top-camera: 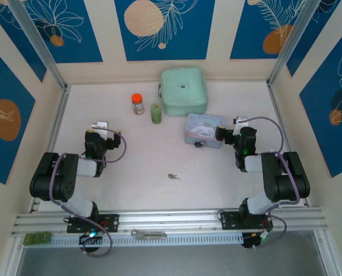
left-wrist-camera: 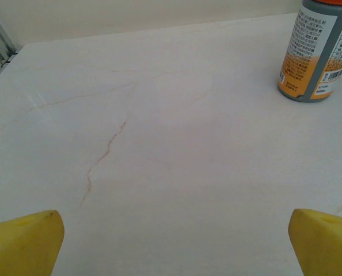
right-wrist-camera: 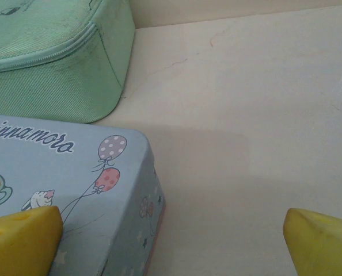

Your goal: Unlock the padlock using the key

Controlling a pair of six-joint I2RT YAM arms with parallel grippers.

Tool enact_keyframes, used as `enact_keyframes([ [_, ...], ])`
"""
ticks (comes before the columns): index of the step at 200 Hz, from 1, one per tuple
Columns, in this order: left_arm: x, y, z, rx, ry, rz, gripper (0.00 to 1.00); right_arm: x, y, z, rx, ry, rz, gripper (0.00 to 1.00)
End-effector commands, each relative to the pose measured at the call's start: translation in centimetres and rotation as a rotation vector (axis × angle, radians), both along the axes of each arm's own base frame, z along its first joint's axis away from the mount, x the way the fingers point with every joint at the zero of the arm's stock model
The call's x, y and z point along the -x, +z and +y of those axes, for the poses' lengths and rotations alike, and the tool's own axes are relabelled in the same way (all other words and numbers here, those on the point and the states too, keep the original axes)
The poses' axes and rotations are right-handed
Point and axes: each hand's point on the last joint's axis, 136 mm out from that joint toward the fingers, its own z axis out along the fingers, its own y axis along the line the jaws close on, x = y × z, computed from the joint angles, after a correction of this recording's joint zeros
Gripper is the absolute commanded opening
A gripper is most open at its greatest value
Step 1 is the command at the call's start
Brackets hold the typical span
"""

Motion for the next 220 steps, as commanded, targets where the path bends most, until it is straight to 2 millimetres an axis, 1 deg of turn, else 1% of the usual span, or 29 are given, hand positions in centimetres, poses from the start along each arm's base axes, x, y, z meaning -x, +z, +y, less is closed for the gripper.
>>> enact_keyframes([
  [1, -0.2, 0.8, 0.1, 0.002, -0.002, -0.028, 0.99, -0.3, 0.6, -0.3, 0.017, -0.009, -0.022, 0.99],
  [174, -0.2, 0.8, 0.1, 0.005, -0.003, -0.029, 1.00, -0.3, 0.6, -0.4, 0.004, 0.000, -0.018, 0.99],
  [192, -0.2, 0.9, -0.3, 0.005, -0.025, -0.029, 1.00, -0.3, 0.8, -0.2, 0.013, 0.002, -0.024, 0.99],
  [201, -0.2, 1.3, -0.2, 0.005, -0.018, -0.039, 1.00, -0.4, 1.2, 0.0, 0.038, -0.001, -0.019, 0.99],
  [212, 0.2, 2.6, 0.1, -0.001, 0.005, -0.059, 1.00, -0.3, 2.2, 0.7, 0.083, 0.008, -0.011, 0.99],
  [220, 0.6, 3.6, 0.7, -0.008, 0.040, -0.065, 1.00, -0.2, 3.3, 1.4, 0.117, 0.021, -0.020, 0.99],
])
